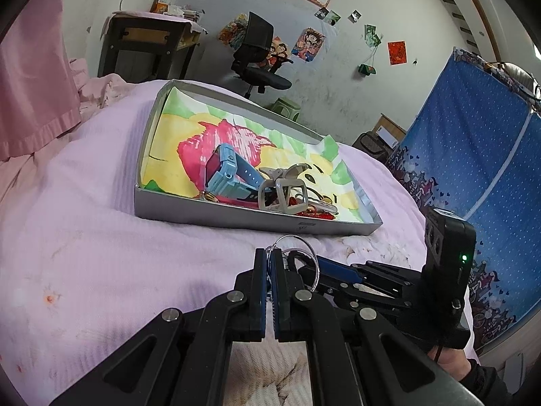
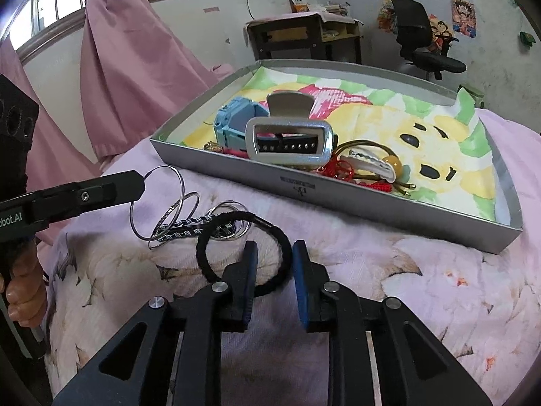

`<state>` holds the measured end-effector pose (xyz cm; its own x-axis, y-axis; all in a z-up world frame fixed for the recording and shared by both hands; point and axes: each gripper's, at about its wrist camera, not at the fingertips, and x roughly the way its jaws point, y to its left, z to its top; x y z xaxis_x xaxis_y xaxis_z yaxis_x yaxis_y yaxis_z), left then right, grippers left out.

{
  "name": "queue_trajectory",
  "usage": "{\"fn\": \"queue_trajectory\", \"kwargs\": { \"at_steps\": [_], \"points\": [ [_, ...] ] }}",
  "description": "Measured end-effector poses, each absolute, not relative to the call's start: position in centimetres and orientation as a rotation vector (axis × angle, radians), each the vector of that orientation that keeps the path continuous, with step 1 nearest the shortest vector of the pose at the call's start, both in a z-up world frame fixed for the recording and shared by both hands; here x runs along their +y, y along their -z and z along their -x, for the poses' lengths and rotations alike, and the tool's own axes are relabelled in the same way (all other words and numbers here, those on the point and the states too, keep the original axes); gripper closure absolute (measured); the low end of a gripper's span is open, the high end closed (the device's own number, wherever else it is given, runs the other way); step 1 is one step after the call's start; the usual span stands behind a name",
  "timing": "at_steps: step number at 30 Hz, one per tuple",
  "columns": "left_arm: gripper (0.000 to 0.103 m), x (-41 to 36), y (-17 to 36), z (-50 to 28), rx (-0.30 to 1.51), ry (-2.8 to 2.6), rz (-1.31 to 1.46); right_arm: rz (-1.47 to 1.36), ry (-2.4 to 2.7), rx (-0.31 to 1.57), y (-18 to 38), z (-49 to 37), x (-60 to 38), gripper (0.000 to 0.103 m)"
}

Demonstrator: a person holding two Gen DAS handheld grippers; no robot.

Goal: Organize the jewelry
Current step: 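Lift the keychain and hair tie and carry both toward the tray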

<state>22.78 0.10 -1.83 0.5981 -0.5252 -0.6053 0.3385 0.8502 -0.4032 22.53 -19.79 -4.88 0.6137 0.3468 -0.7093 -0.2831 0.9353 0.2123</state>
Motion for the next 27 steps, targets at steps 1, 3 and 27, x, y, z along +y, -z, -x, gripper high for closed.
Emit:
{"fn": "queue_trajectory", "kwargs": {
  "at_steps": [1, 3, 27],
  "points": [
    [0.1, 0.1, 1.8, -22.8, 0.781, 0.508, 0.259, -0.086, -0.36, 0.835, 4.9, -22.6, -19.9, 0.085],
    [0.1, 0.1, 1.7, -22.8, 0.776, 0.512, 0.262, -0.097, -0.339, 0.837, 5.0, -22.7, -20.1, 0.098],
    [0.1, 1.3, -4.4, -21.5, 0.555, 0.528, 0.326, -0.123, -0.209, 0.622, 0.7, -21.4, -21.9, 0.098]
  ]
}}
